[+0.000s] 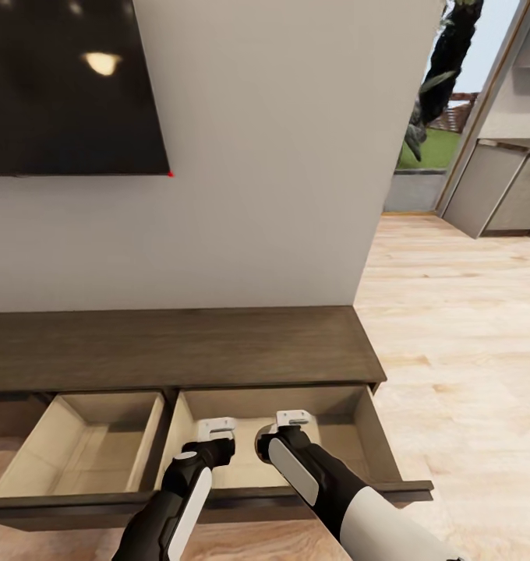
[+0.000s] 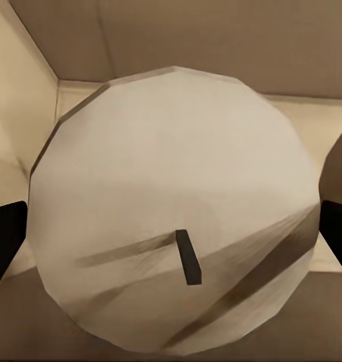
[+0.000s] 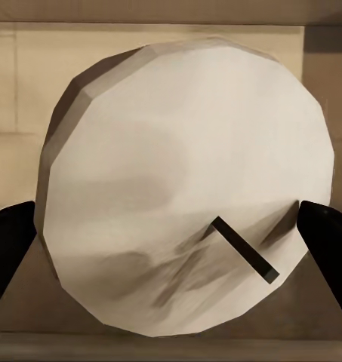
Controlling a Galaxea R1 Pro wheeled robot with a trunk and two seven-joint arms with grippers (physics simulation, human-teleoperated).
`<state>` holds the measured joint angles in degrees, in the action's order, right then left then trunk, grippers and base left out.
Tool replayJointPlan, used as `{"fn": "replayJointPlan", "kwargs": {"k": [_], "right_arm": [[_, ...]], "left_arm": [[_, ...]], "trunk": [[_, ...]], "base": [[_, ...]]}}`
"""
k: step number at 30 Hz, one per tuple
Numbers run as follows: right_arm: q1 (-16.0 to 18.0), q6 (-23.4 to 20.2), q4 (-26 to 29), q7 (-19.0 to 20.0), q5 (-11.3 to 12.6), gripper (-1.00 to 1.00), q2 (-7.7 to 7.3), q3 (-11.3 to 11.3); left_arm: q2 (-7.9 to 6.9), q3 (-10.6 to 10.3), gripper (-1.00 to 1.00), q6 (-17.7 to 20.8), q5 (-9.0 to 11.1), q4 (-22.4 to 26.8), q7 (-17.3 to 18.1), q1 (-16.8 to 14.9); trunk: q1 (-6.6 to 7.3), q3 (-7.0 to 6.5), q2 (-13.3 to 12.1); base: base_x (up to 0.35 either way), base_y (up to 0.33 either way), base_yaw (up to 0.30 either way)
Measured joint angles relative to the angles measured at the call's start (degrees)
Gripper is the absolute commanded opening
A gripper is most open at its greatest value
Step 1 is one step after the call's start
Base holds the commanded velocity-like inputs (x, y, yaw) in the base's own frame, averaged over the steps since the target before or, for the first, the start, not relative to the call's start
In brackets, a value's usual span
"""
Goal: Place each of the two pumpkins and all three candles from the living room inside a cabinet in the living room (use any cabinet), then make sure every cabinet is closed, and position the cauldron so it is next to a table in the living room.
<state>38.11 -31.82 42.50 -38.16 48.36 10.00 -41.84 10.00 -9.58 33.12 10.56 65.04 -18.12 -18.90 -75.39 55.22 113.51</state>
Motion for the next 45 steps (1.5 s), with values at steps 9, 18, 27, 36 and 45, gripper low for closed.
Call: {"fn": "replayJointPlan", "kwargs": {"k": [9,18,27,36,45], "right_arm": [[0.00,-0.02,0.03,0.17,-0.03,-1.00,0.00,0.00],[-0.01,-0.04,0.03,0.26,0.00,-1.00,0.00,0.00],[-0.04,0.05,0.10,0.26,0.00,-1.00,0.00,0.00],[0.02,0.04,-0.09,0.27,0.00,-1.00,0.00,-1.19],[0.03,2.40,0.04,-0.39,0.00,-1.00,0.00,-1.59]], "left_arm": [[0.00,0.00,-1.00,-0.02,0.04,0.00,0.01,0.00],[0.00,0.00,-1.00,-0.07,0.02,0.00,-0.02,0.00],[0.00,0.01,-1.00,-0.08,0.01,0.00,-0.15,0.00],[0.00,0.00,-1.00,-0.16,0.02,0.00,-0.33,0.00],[0.00,-0.04,-1.00,-0.18,0.02,0.00,-0.34,0.00]], "trunk": [[0.00,0.00,0.00],[-0.22,0.18,0.39],[-2.19,1.79,3.99],[-4.17,3.41,7.60],[-6.15,5.02,11.21]], "base": [[0.059,0.120,0.000],[0.019,0.052,0.000],[0.000,0.000,0.000],[0.000,0.000,0.000],[0.000,0.000,0.000]]}}
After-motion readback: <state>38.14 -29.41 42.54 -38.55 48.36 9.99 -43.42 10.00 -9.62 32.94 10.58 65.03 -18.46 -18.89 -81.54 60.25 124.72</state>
